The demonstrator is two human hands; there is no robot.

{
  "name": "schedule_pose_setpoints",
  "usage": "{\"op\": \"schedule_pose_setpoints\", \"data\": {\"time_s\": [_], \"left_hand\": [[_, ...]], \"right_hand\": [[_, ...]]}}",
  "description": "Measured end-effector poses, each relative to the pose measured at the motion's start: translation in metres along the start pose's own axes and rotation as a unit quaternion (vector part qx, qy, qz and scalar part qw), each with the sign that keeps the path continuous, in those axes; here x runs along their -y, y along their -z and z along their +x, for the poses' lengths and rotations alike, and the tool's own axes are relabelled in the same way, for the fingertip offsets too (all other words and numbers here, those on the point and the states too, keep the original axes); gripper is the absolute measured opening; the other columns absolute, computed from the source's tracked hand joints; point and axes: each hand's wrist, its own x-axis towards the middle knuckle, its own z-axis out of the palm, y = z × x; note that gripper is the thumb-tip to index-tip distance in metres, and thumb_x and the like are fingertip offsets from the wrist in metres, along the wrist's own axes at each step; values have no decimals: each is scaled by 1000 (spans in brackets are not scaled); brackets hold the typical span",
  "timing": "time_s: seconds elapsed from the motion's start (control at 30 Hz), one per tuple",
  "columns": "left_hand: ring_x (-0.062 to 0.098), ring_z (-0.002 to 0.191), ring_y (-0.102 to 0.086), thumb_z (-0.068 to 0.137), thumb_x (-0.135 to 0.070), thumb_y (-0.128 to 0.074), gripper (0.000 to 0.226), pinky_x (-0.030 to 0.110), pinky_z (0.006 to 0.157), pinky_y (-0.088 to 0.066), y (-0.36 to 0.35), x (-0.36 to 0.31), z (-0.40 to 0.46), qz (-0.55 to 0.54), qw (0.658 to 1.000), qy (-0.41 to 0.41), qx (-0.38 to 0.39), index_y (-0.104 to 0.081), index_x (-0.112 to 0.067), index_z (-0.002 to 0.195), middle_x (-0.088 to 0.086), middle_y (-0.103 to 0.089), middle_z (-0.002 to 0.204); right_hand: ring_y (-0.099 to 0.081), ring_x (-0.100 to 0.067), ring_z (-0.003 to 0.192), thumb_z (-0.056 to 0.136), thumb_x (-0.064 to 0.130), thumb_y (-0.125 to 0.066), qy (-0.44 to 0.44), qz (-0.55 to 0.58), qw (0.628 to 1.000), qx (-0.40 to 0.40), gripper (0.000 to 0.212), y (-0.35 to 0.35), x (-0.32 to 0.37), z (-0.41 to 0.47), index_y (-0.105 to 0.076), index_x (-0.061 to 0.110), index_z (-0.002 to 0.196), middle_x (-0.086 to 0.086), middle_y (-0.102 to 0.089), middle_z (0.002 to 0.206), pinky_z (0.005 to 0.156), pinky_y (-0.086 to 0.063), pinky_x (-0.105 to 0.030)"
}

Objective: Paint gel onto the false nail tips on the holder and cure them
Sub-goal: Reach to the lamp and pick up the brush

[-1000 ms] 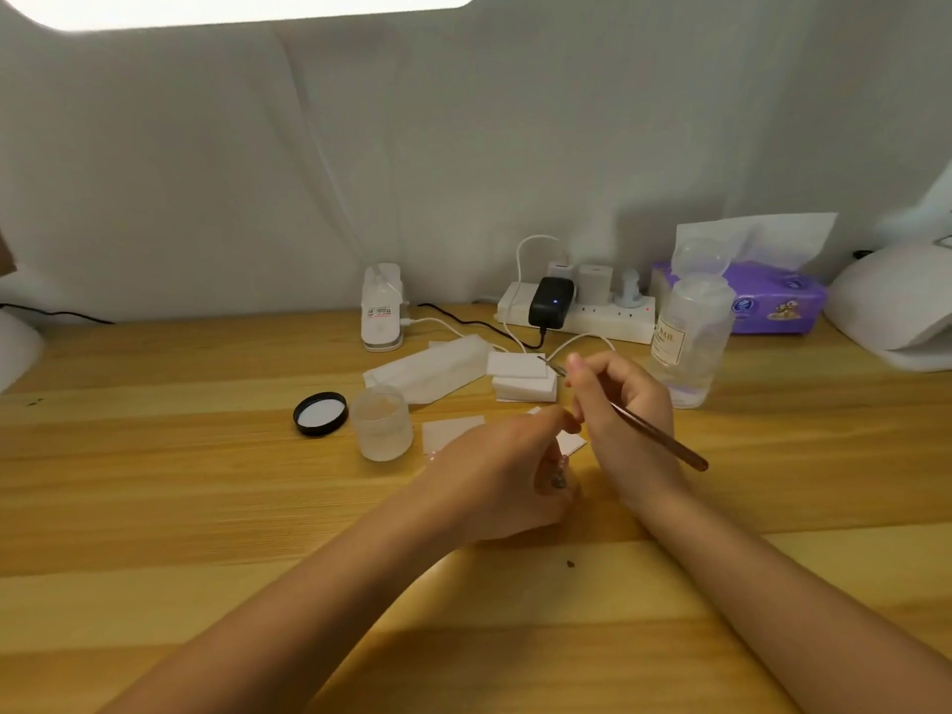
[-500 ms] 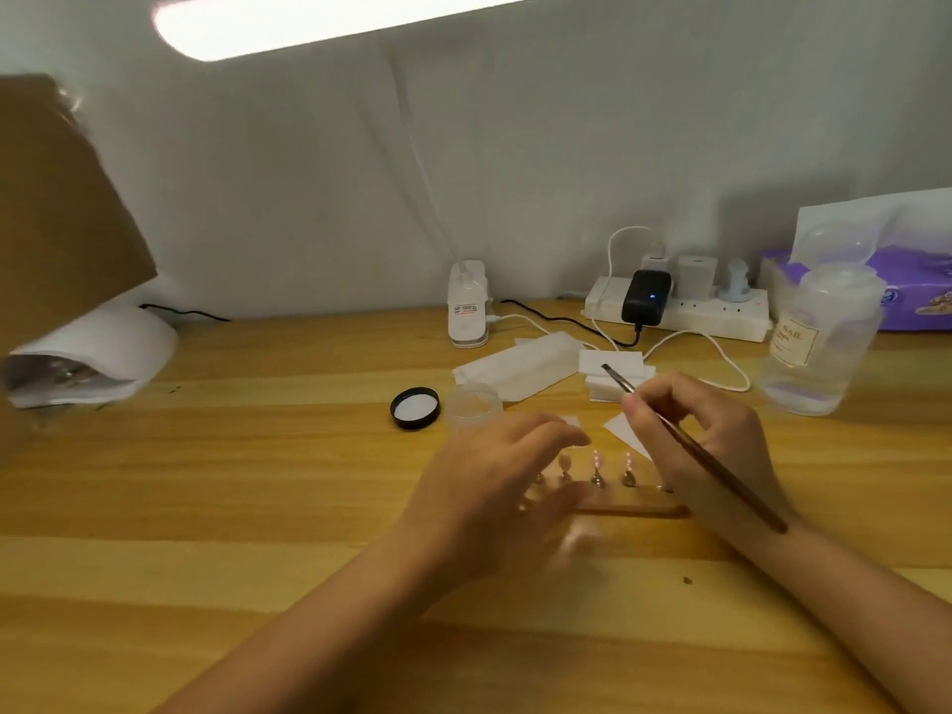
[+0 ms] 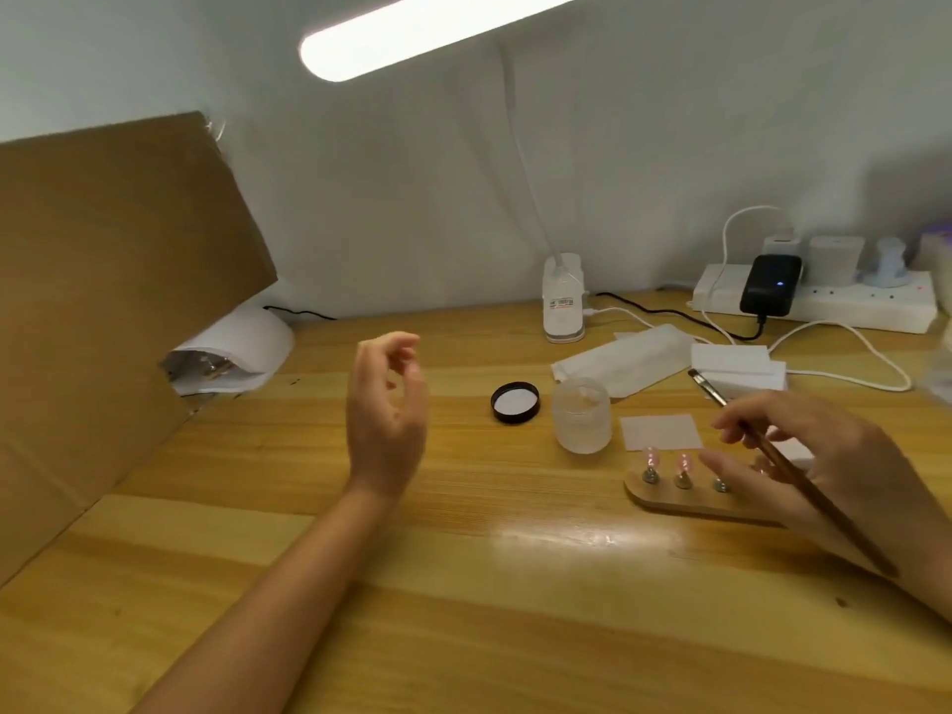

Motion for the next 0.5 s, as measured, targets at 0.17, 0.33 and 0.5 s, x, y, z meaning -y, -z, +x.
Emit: {"op": "schedule_pose_setpoints", "data": {"time_s": [0.17,0.33,0.5], "left_hand": [[13,88,-45,88,1,-47,24,16,72,-36,30,56,9,105,979,177,-13,-53,-11,108,5,-52,103],[16,95,-46,88,2,-48,30,28,81,-38,45,88,10,141,934,326,38,-51,-4,117,14,-54,116],[10,84,-51,87,7,-48,29,7,68,-39,17,64,3,65,960,256,91,-52,-5,113,-2,-54,89]], "right_hand": [[-60,-7,67,70,56,-54,24,-47,998,26,44,0,-1,-1,-65,17,88,7,-64,78,57,-51,-25],[-62,-6,70,68,67,-51,39,-67,995,62,54,2,-2,-1,-64,21,93,6,-67,84,54,-52,-22],[-65,-12,64,67,67,-52,37,-77,993,77,56,3,-2,-2,-65,20,95,6,-68,82,50,-55,-30]]}}
